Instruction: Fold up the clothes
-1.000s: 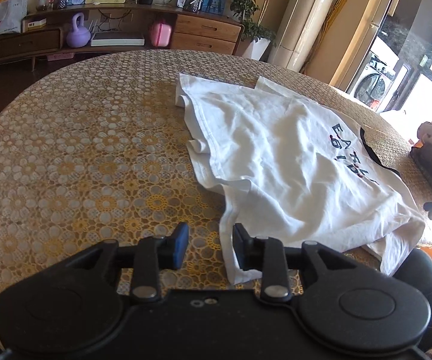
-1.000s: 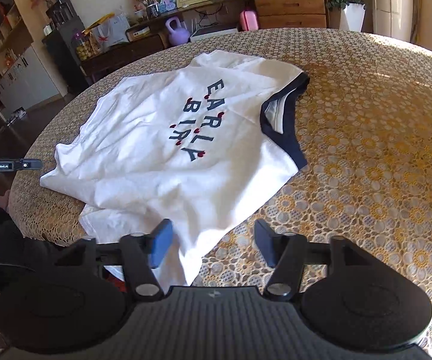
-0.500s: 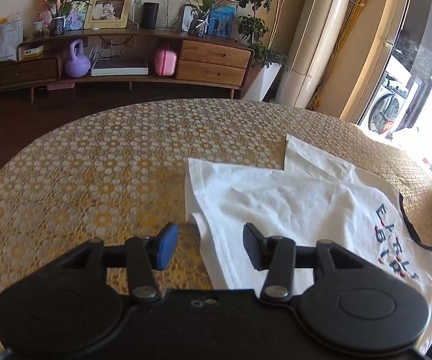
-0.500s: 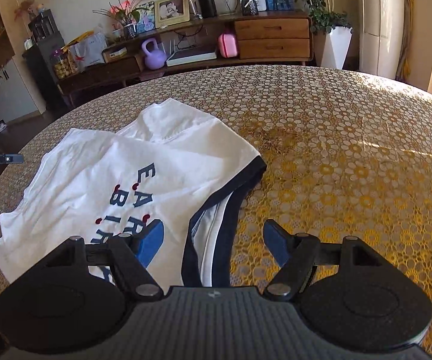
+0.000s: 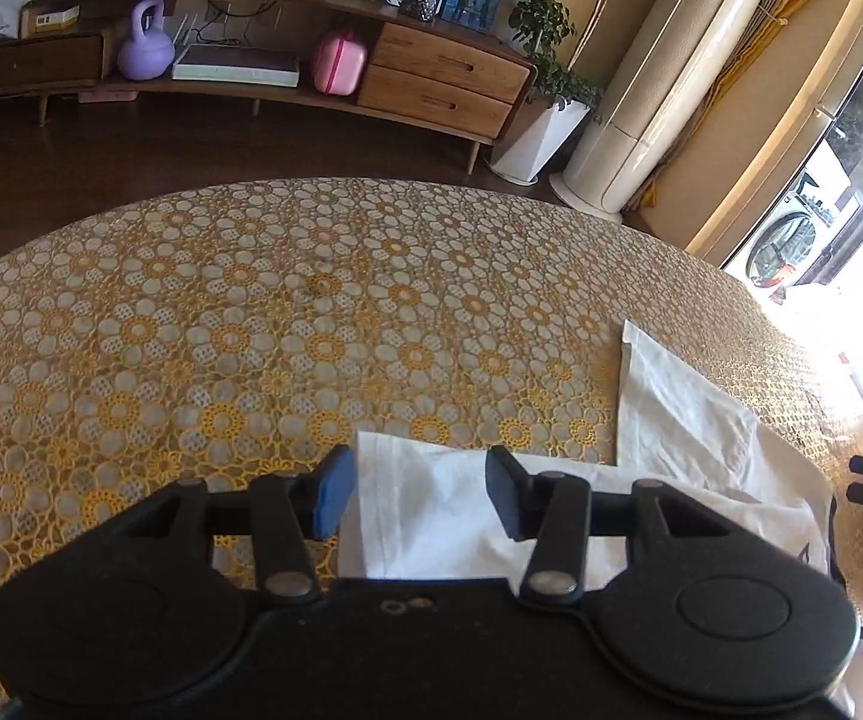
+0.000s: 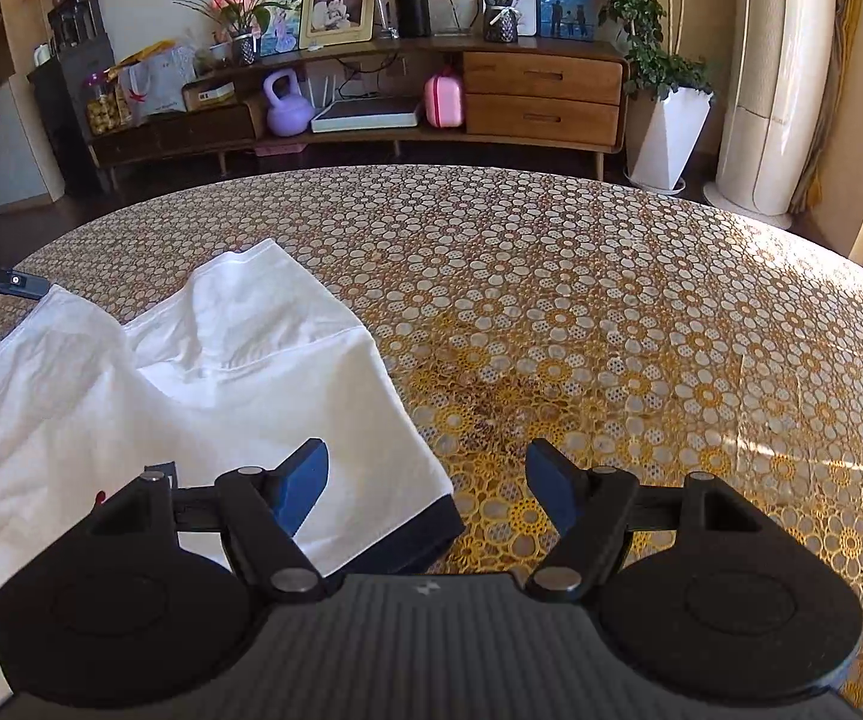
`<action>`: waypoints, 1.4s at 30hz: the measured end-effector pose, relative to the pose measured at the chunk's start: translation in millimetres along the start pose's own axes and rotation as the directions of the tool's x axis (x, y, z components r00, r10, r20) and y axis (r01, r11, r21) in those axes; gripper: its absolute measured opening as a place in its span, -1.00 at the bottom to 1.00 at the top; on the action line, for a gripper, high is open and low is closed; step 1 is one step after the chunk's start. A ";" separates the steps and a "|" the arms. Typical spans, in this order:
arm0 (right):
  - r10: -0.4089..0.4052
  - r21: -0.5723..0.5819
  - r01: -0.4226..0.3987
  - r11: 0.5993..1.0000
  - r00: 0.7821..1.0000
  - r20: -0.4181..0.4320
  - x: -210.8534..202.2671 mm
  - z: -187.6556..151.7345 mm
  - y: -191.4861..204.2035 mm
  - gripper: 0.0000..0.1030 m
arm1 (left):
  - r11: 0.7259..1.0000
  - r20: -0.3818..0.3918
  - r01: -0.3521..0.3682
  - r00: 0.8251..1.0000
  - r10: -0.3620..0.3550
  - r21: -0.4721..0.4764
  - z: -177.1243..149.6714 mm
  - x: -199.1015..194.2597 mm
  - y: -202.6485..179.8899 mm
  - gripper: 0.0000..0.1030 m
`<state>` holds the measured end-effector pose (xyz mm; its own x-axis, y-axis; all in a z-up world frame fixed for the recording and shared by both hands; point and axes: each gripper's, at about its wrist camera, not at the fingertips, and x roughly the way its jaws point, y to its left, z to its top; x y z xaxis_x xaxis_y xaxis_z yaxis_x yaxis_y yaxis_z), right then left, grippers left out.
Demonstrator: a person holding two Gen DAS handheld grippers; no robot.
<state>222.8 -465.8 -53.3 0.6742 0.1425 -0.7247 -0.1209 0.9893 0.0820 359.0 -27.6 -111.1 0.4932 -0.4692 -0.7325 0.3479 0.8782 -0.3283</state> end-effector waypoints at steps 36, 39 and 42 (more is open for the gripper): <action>-0.172 -0.306 0.166 0.938 0.985 0.007 84.1 45.8 56.4 -0.99 | 0.996 0.097 -0.084 0.992 0.082 0.013 -14.7 5.6 -17.4 -1.00; -0.241 -0.226 0.243 0.943 0.970 0.034 86.3 55.8 36.1 -0.99 | 0.996 0.099 -0.084 0.992 0.082 0.010 -15.3 4.5 -15.0 -1.00; -0.231 -0.125 0.230 0.965 0.973 0.009 90.0 58.8 16.7 -0.98 | 0.996 0.099 -0.086 0.992 0.083 0.024 -16.5 6.1 -16.6 -0.91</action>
<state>324.3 -434.6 -76.9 0.6901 -0.0892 -0.7182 -0.0532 0.9834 -0.1732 343.1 -43.6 -120.0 0.5968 -0.4015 -0.6947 0.3230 0.9128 -0.2501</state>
